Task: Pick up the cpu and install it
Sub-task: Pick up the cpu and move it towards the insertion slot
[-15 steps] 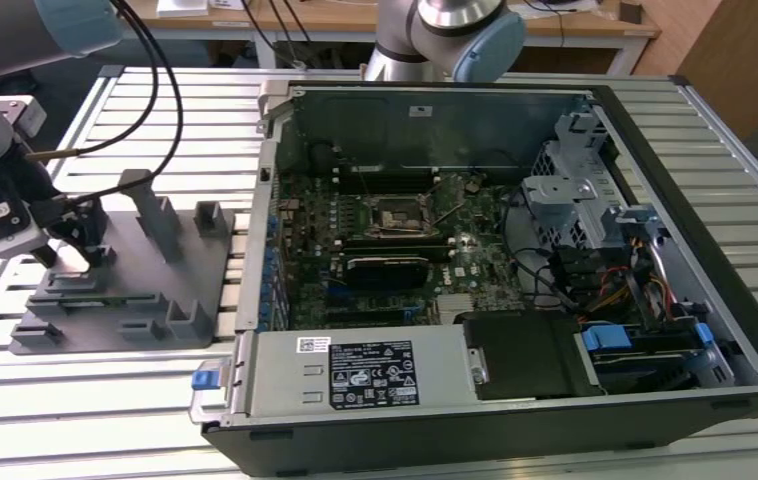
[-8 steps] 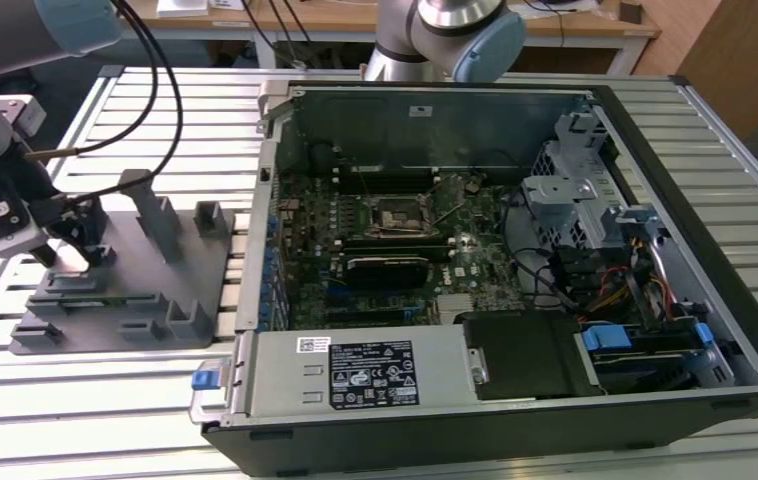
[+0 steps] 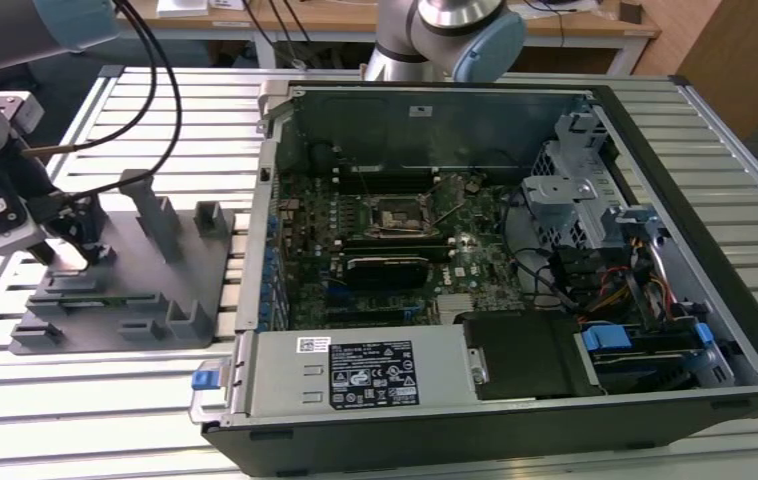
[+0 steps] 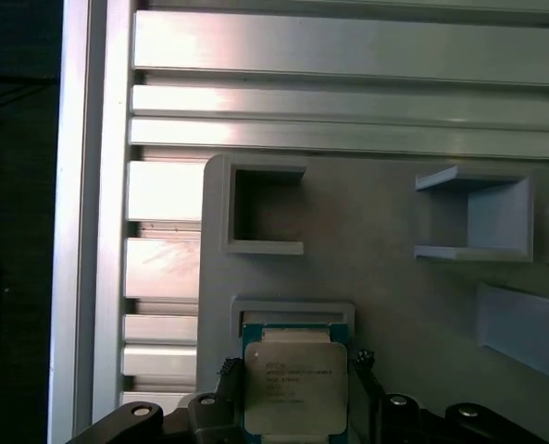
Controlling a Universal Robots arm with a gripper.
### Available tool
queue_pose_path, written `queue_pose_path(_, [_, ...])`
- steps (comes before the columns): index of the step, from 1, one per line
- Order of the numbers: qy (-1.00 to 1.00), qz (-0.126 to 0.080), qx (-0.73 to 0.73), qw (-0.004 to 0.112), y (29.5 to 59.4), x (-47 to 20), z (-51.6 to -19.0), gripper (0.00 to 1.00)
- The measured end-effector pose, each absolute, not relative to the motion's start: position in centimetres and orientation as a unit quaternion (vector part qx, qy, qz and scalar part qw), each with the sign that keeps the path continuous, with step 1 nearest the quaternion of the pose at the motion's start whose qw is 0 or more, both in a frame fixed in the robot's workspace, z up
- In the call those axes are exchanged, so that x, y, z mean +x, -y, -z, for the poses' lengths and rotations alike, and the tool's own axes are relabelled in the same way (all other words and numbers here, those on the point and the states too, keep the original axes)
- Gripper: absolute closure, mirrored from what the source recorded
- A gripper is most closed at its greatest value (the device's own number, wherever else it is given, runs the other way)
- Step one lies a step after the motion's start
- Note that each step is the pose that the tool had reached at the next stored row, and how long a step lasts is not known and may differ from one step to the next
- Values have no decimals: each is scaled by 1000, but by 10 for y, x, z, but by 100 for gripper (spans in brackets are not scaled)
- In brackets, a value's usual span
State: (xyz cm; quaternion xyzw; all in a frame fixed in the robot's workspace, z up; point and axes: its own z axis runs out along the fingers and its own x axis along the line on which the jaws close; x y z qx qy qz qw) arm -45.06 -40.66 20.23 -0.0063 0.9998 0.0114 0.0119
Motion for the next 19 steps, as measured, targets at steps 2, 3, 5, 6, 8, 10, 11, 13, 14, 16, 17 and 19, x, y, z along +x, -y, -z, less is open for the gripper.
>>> queue_pose_path(2, [-1000,-11,-6,12,407,-451,-204,46])
queue_pose_path(3, [-1000,-11,-6,12,407,-451,-205,46])
queue_pose_path(5, [-1000,-11,-6,12,407,-451,-207,46])
queue_pose_path(6, [-1000,-11,-6,12,407,-451,-208,46])
queue_pose_path(8, [-1000,-11,-6,12,407,-451,-209,46])
queue_pose_path(10, [-1000,-12,-6,12,407,-451,-210,46])
queue_pose_path(11, [-1000,-12,-6,12,407,-451,-210,46])
queue_pose_path(13, [-1000,-11,-6,12,407,-451,-211,46])
queue_pose_path(14, [-1000,-11,-6,12,407,-451,-211,46])
queue_pose_path(16, [-1000,-11,-6,12,407,-451,-212,46])
queue_pose_path(17, [-1000,-11,-6,12,407,-451,-213,46])
queue_pose_path(19, [-1000,-11,-6,12,407,-451,-215,46])
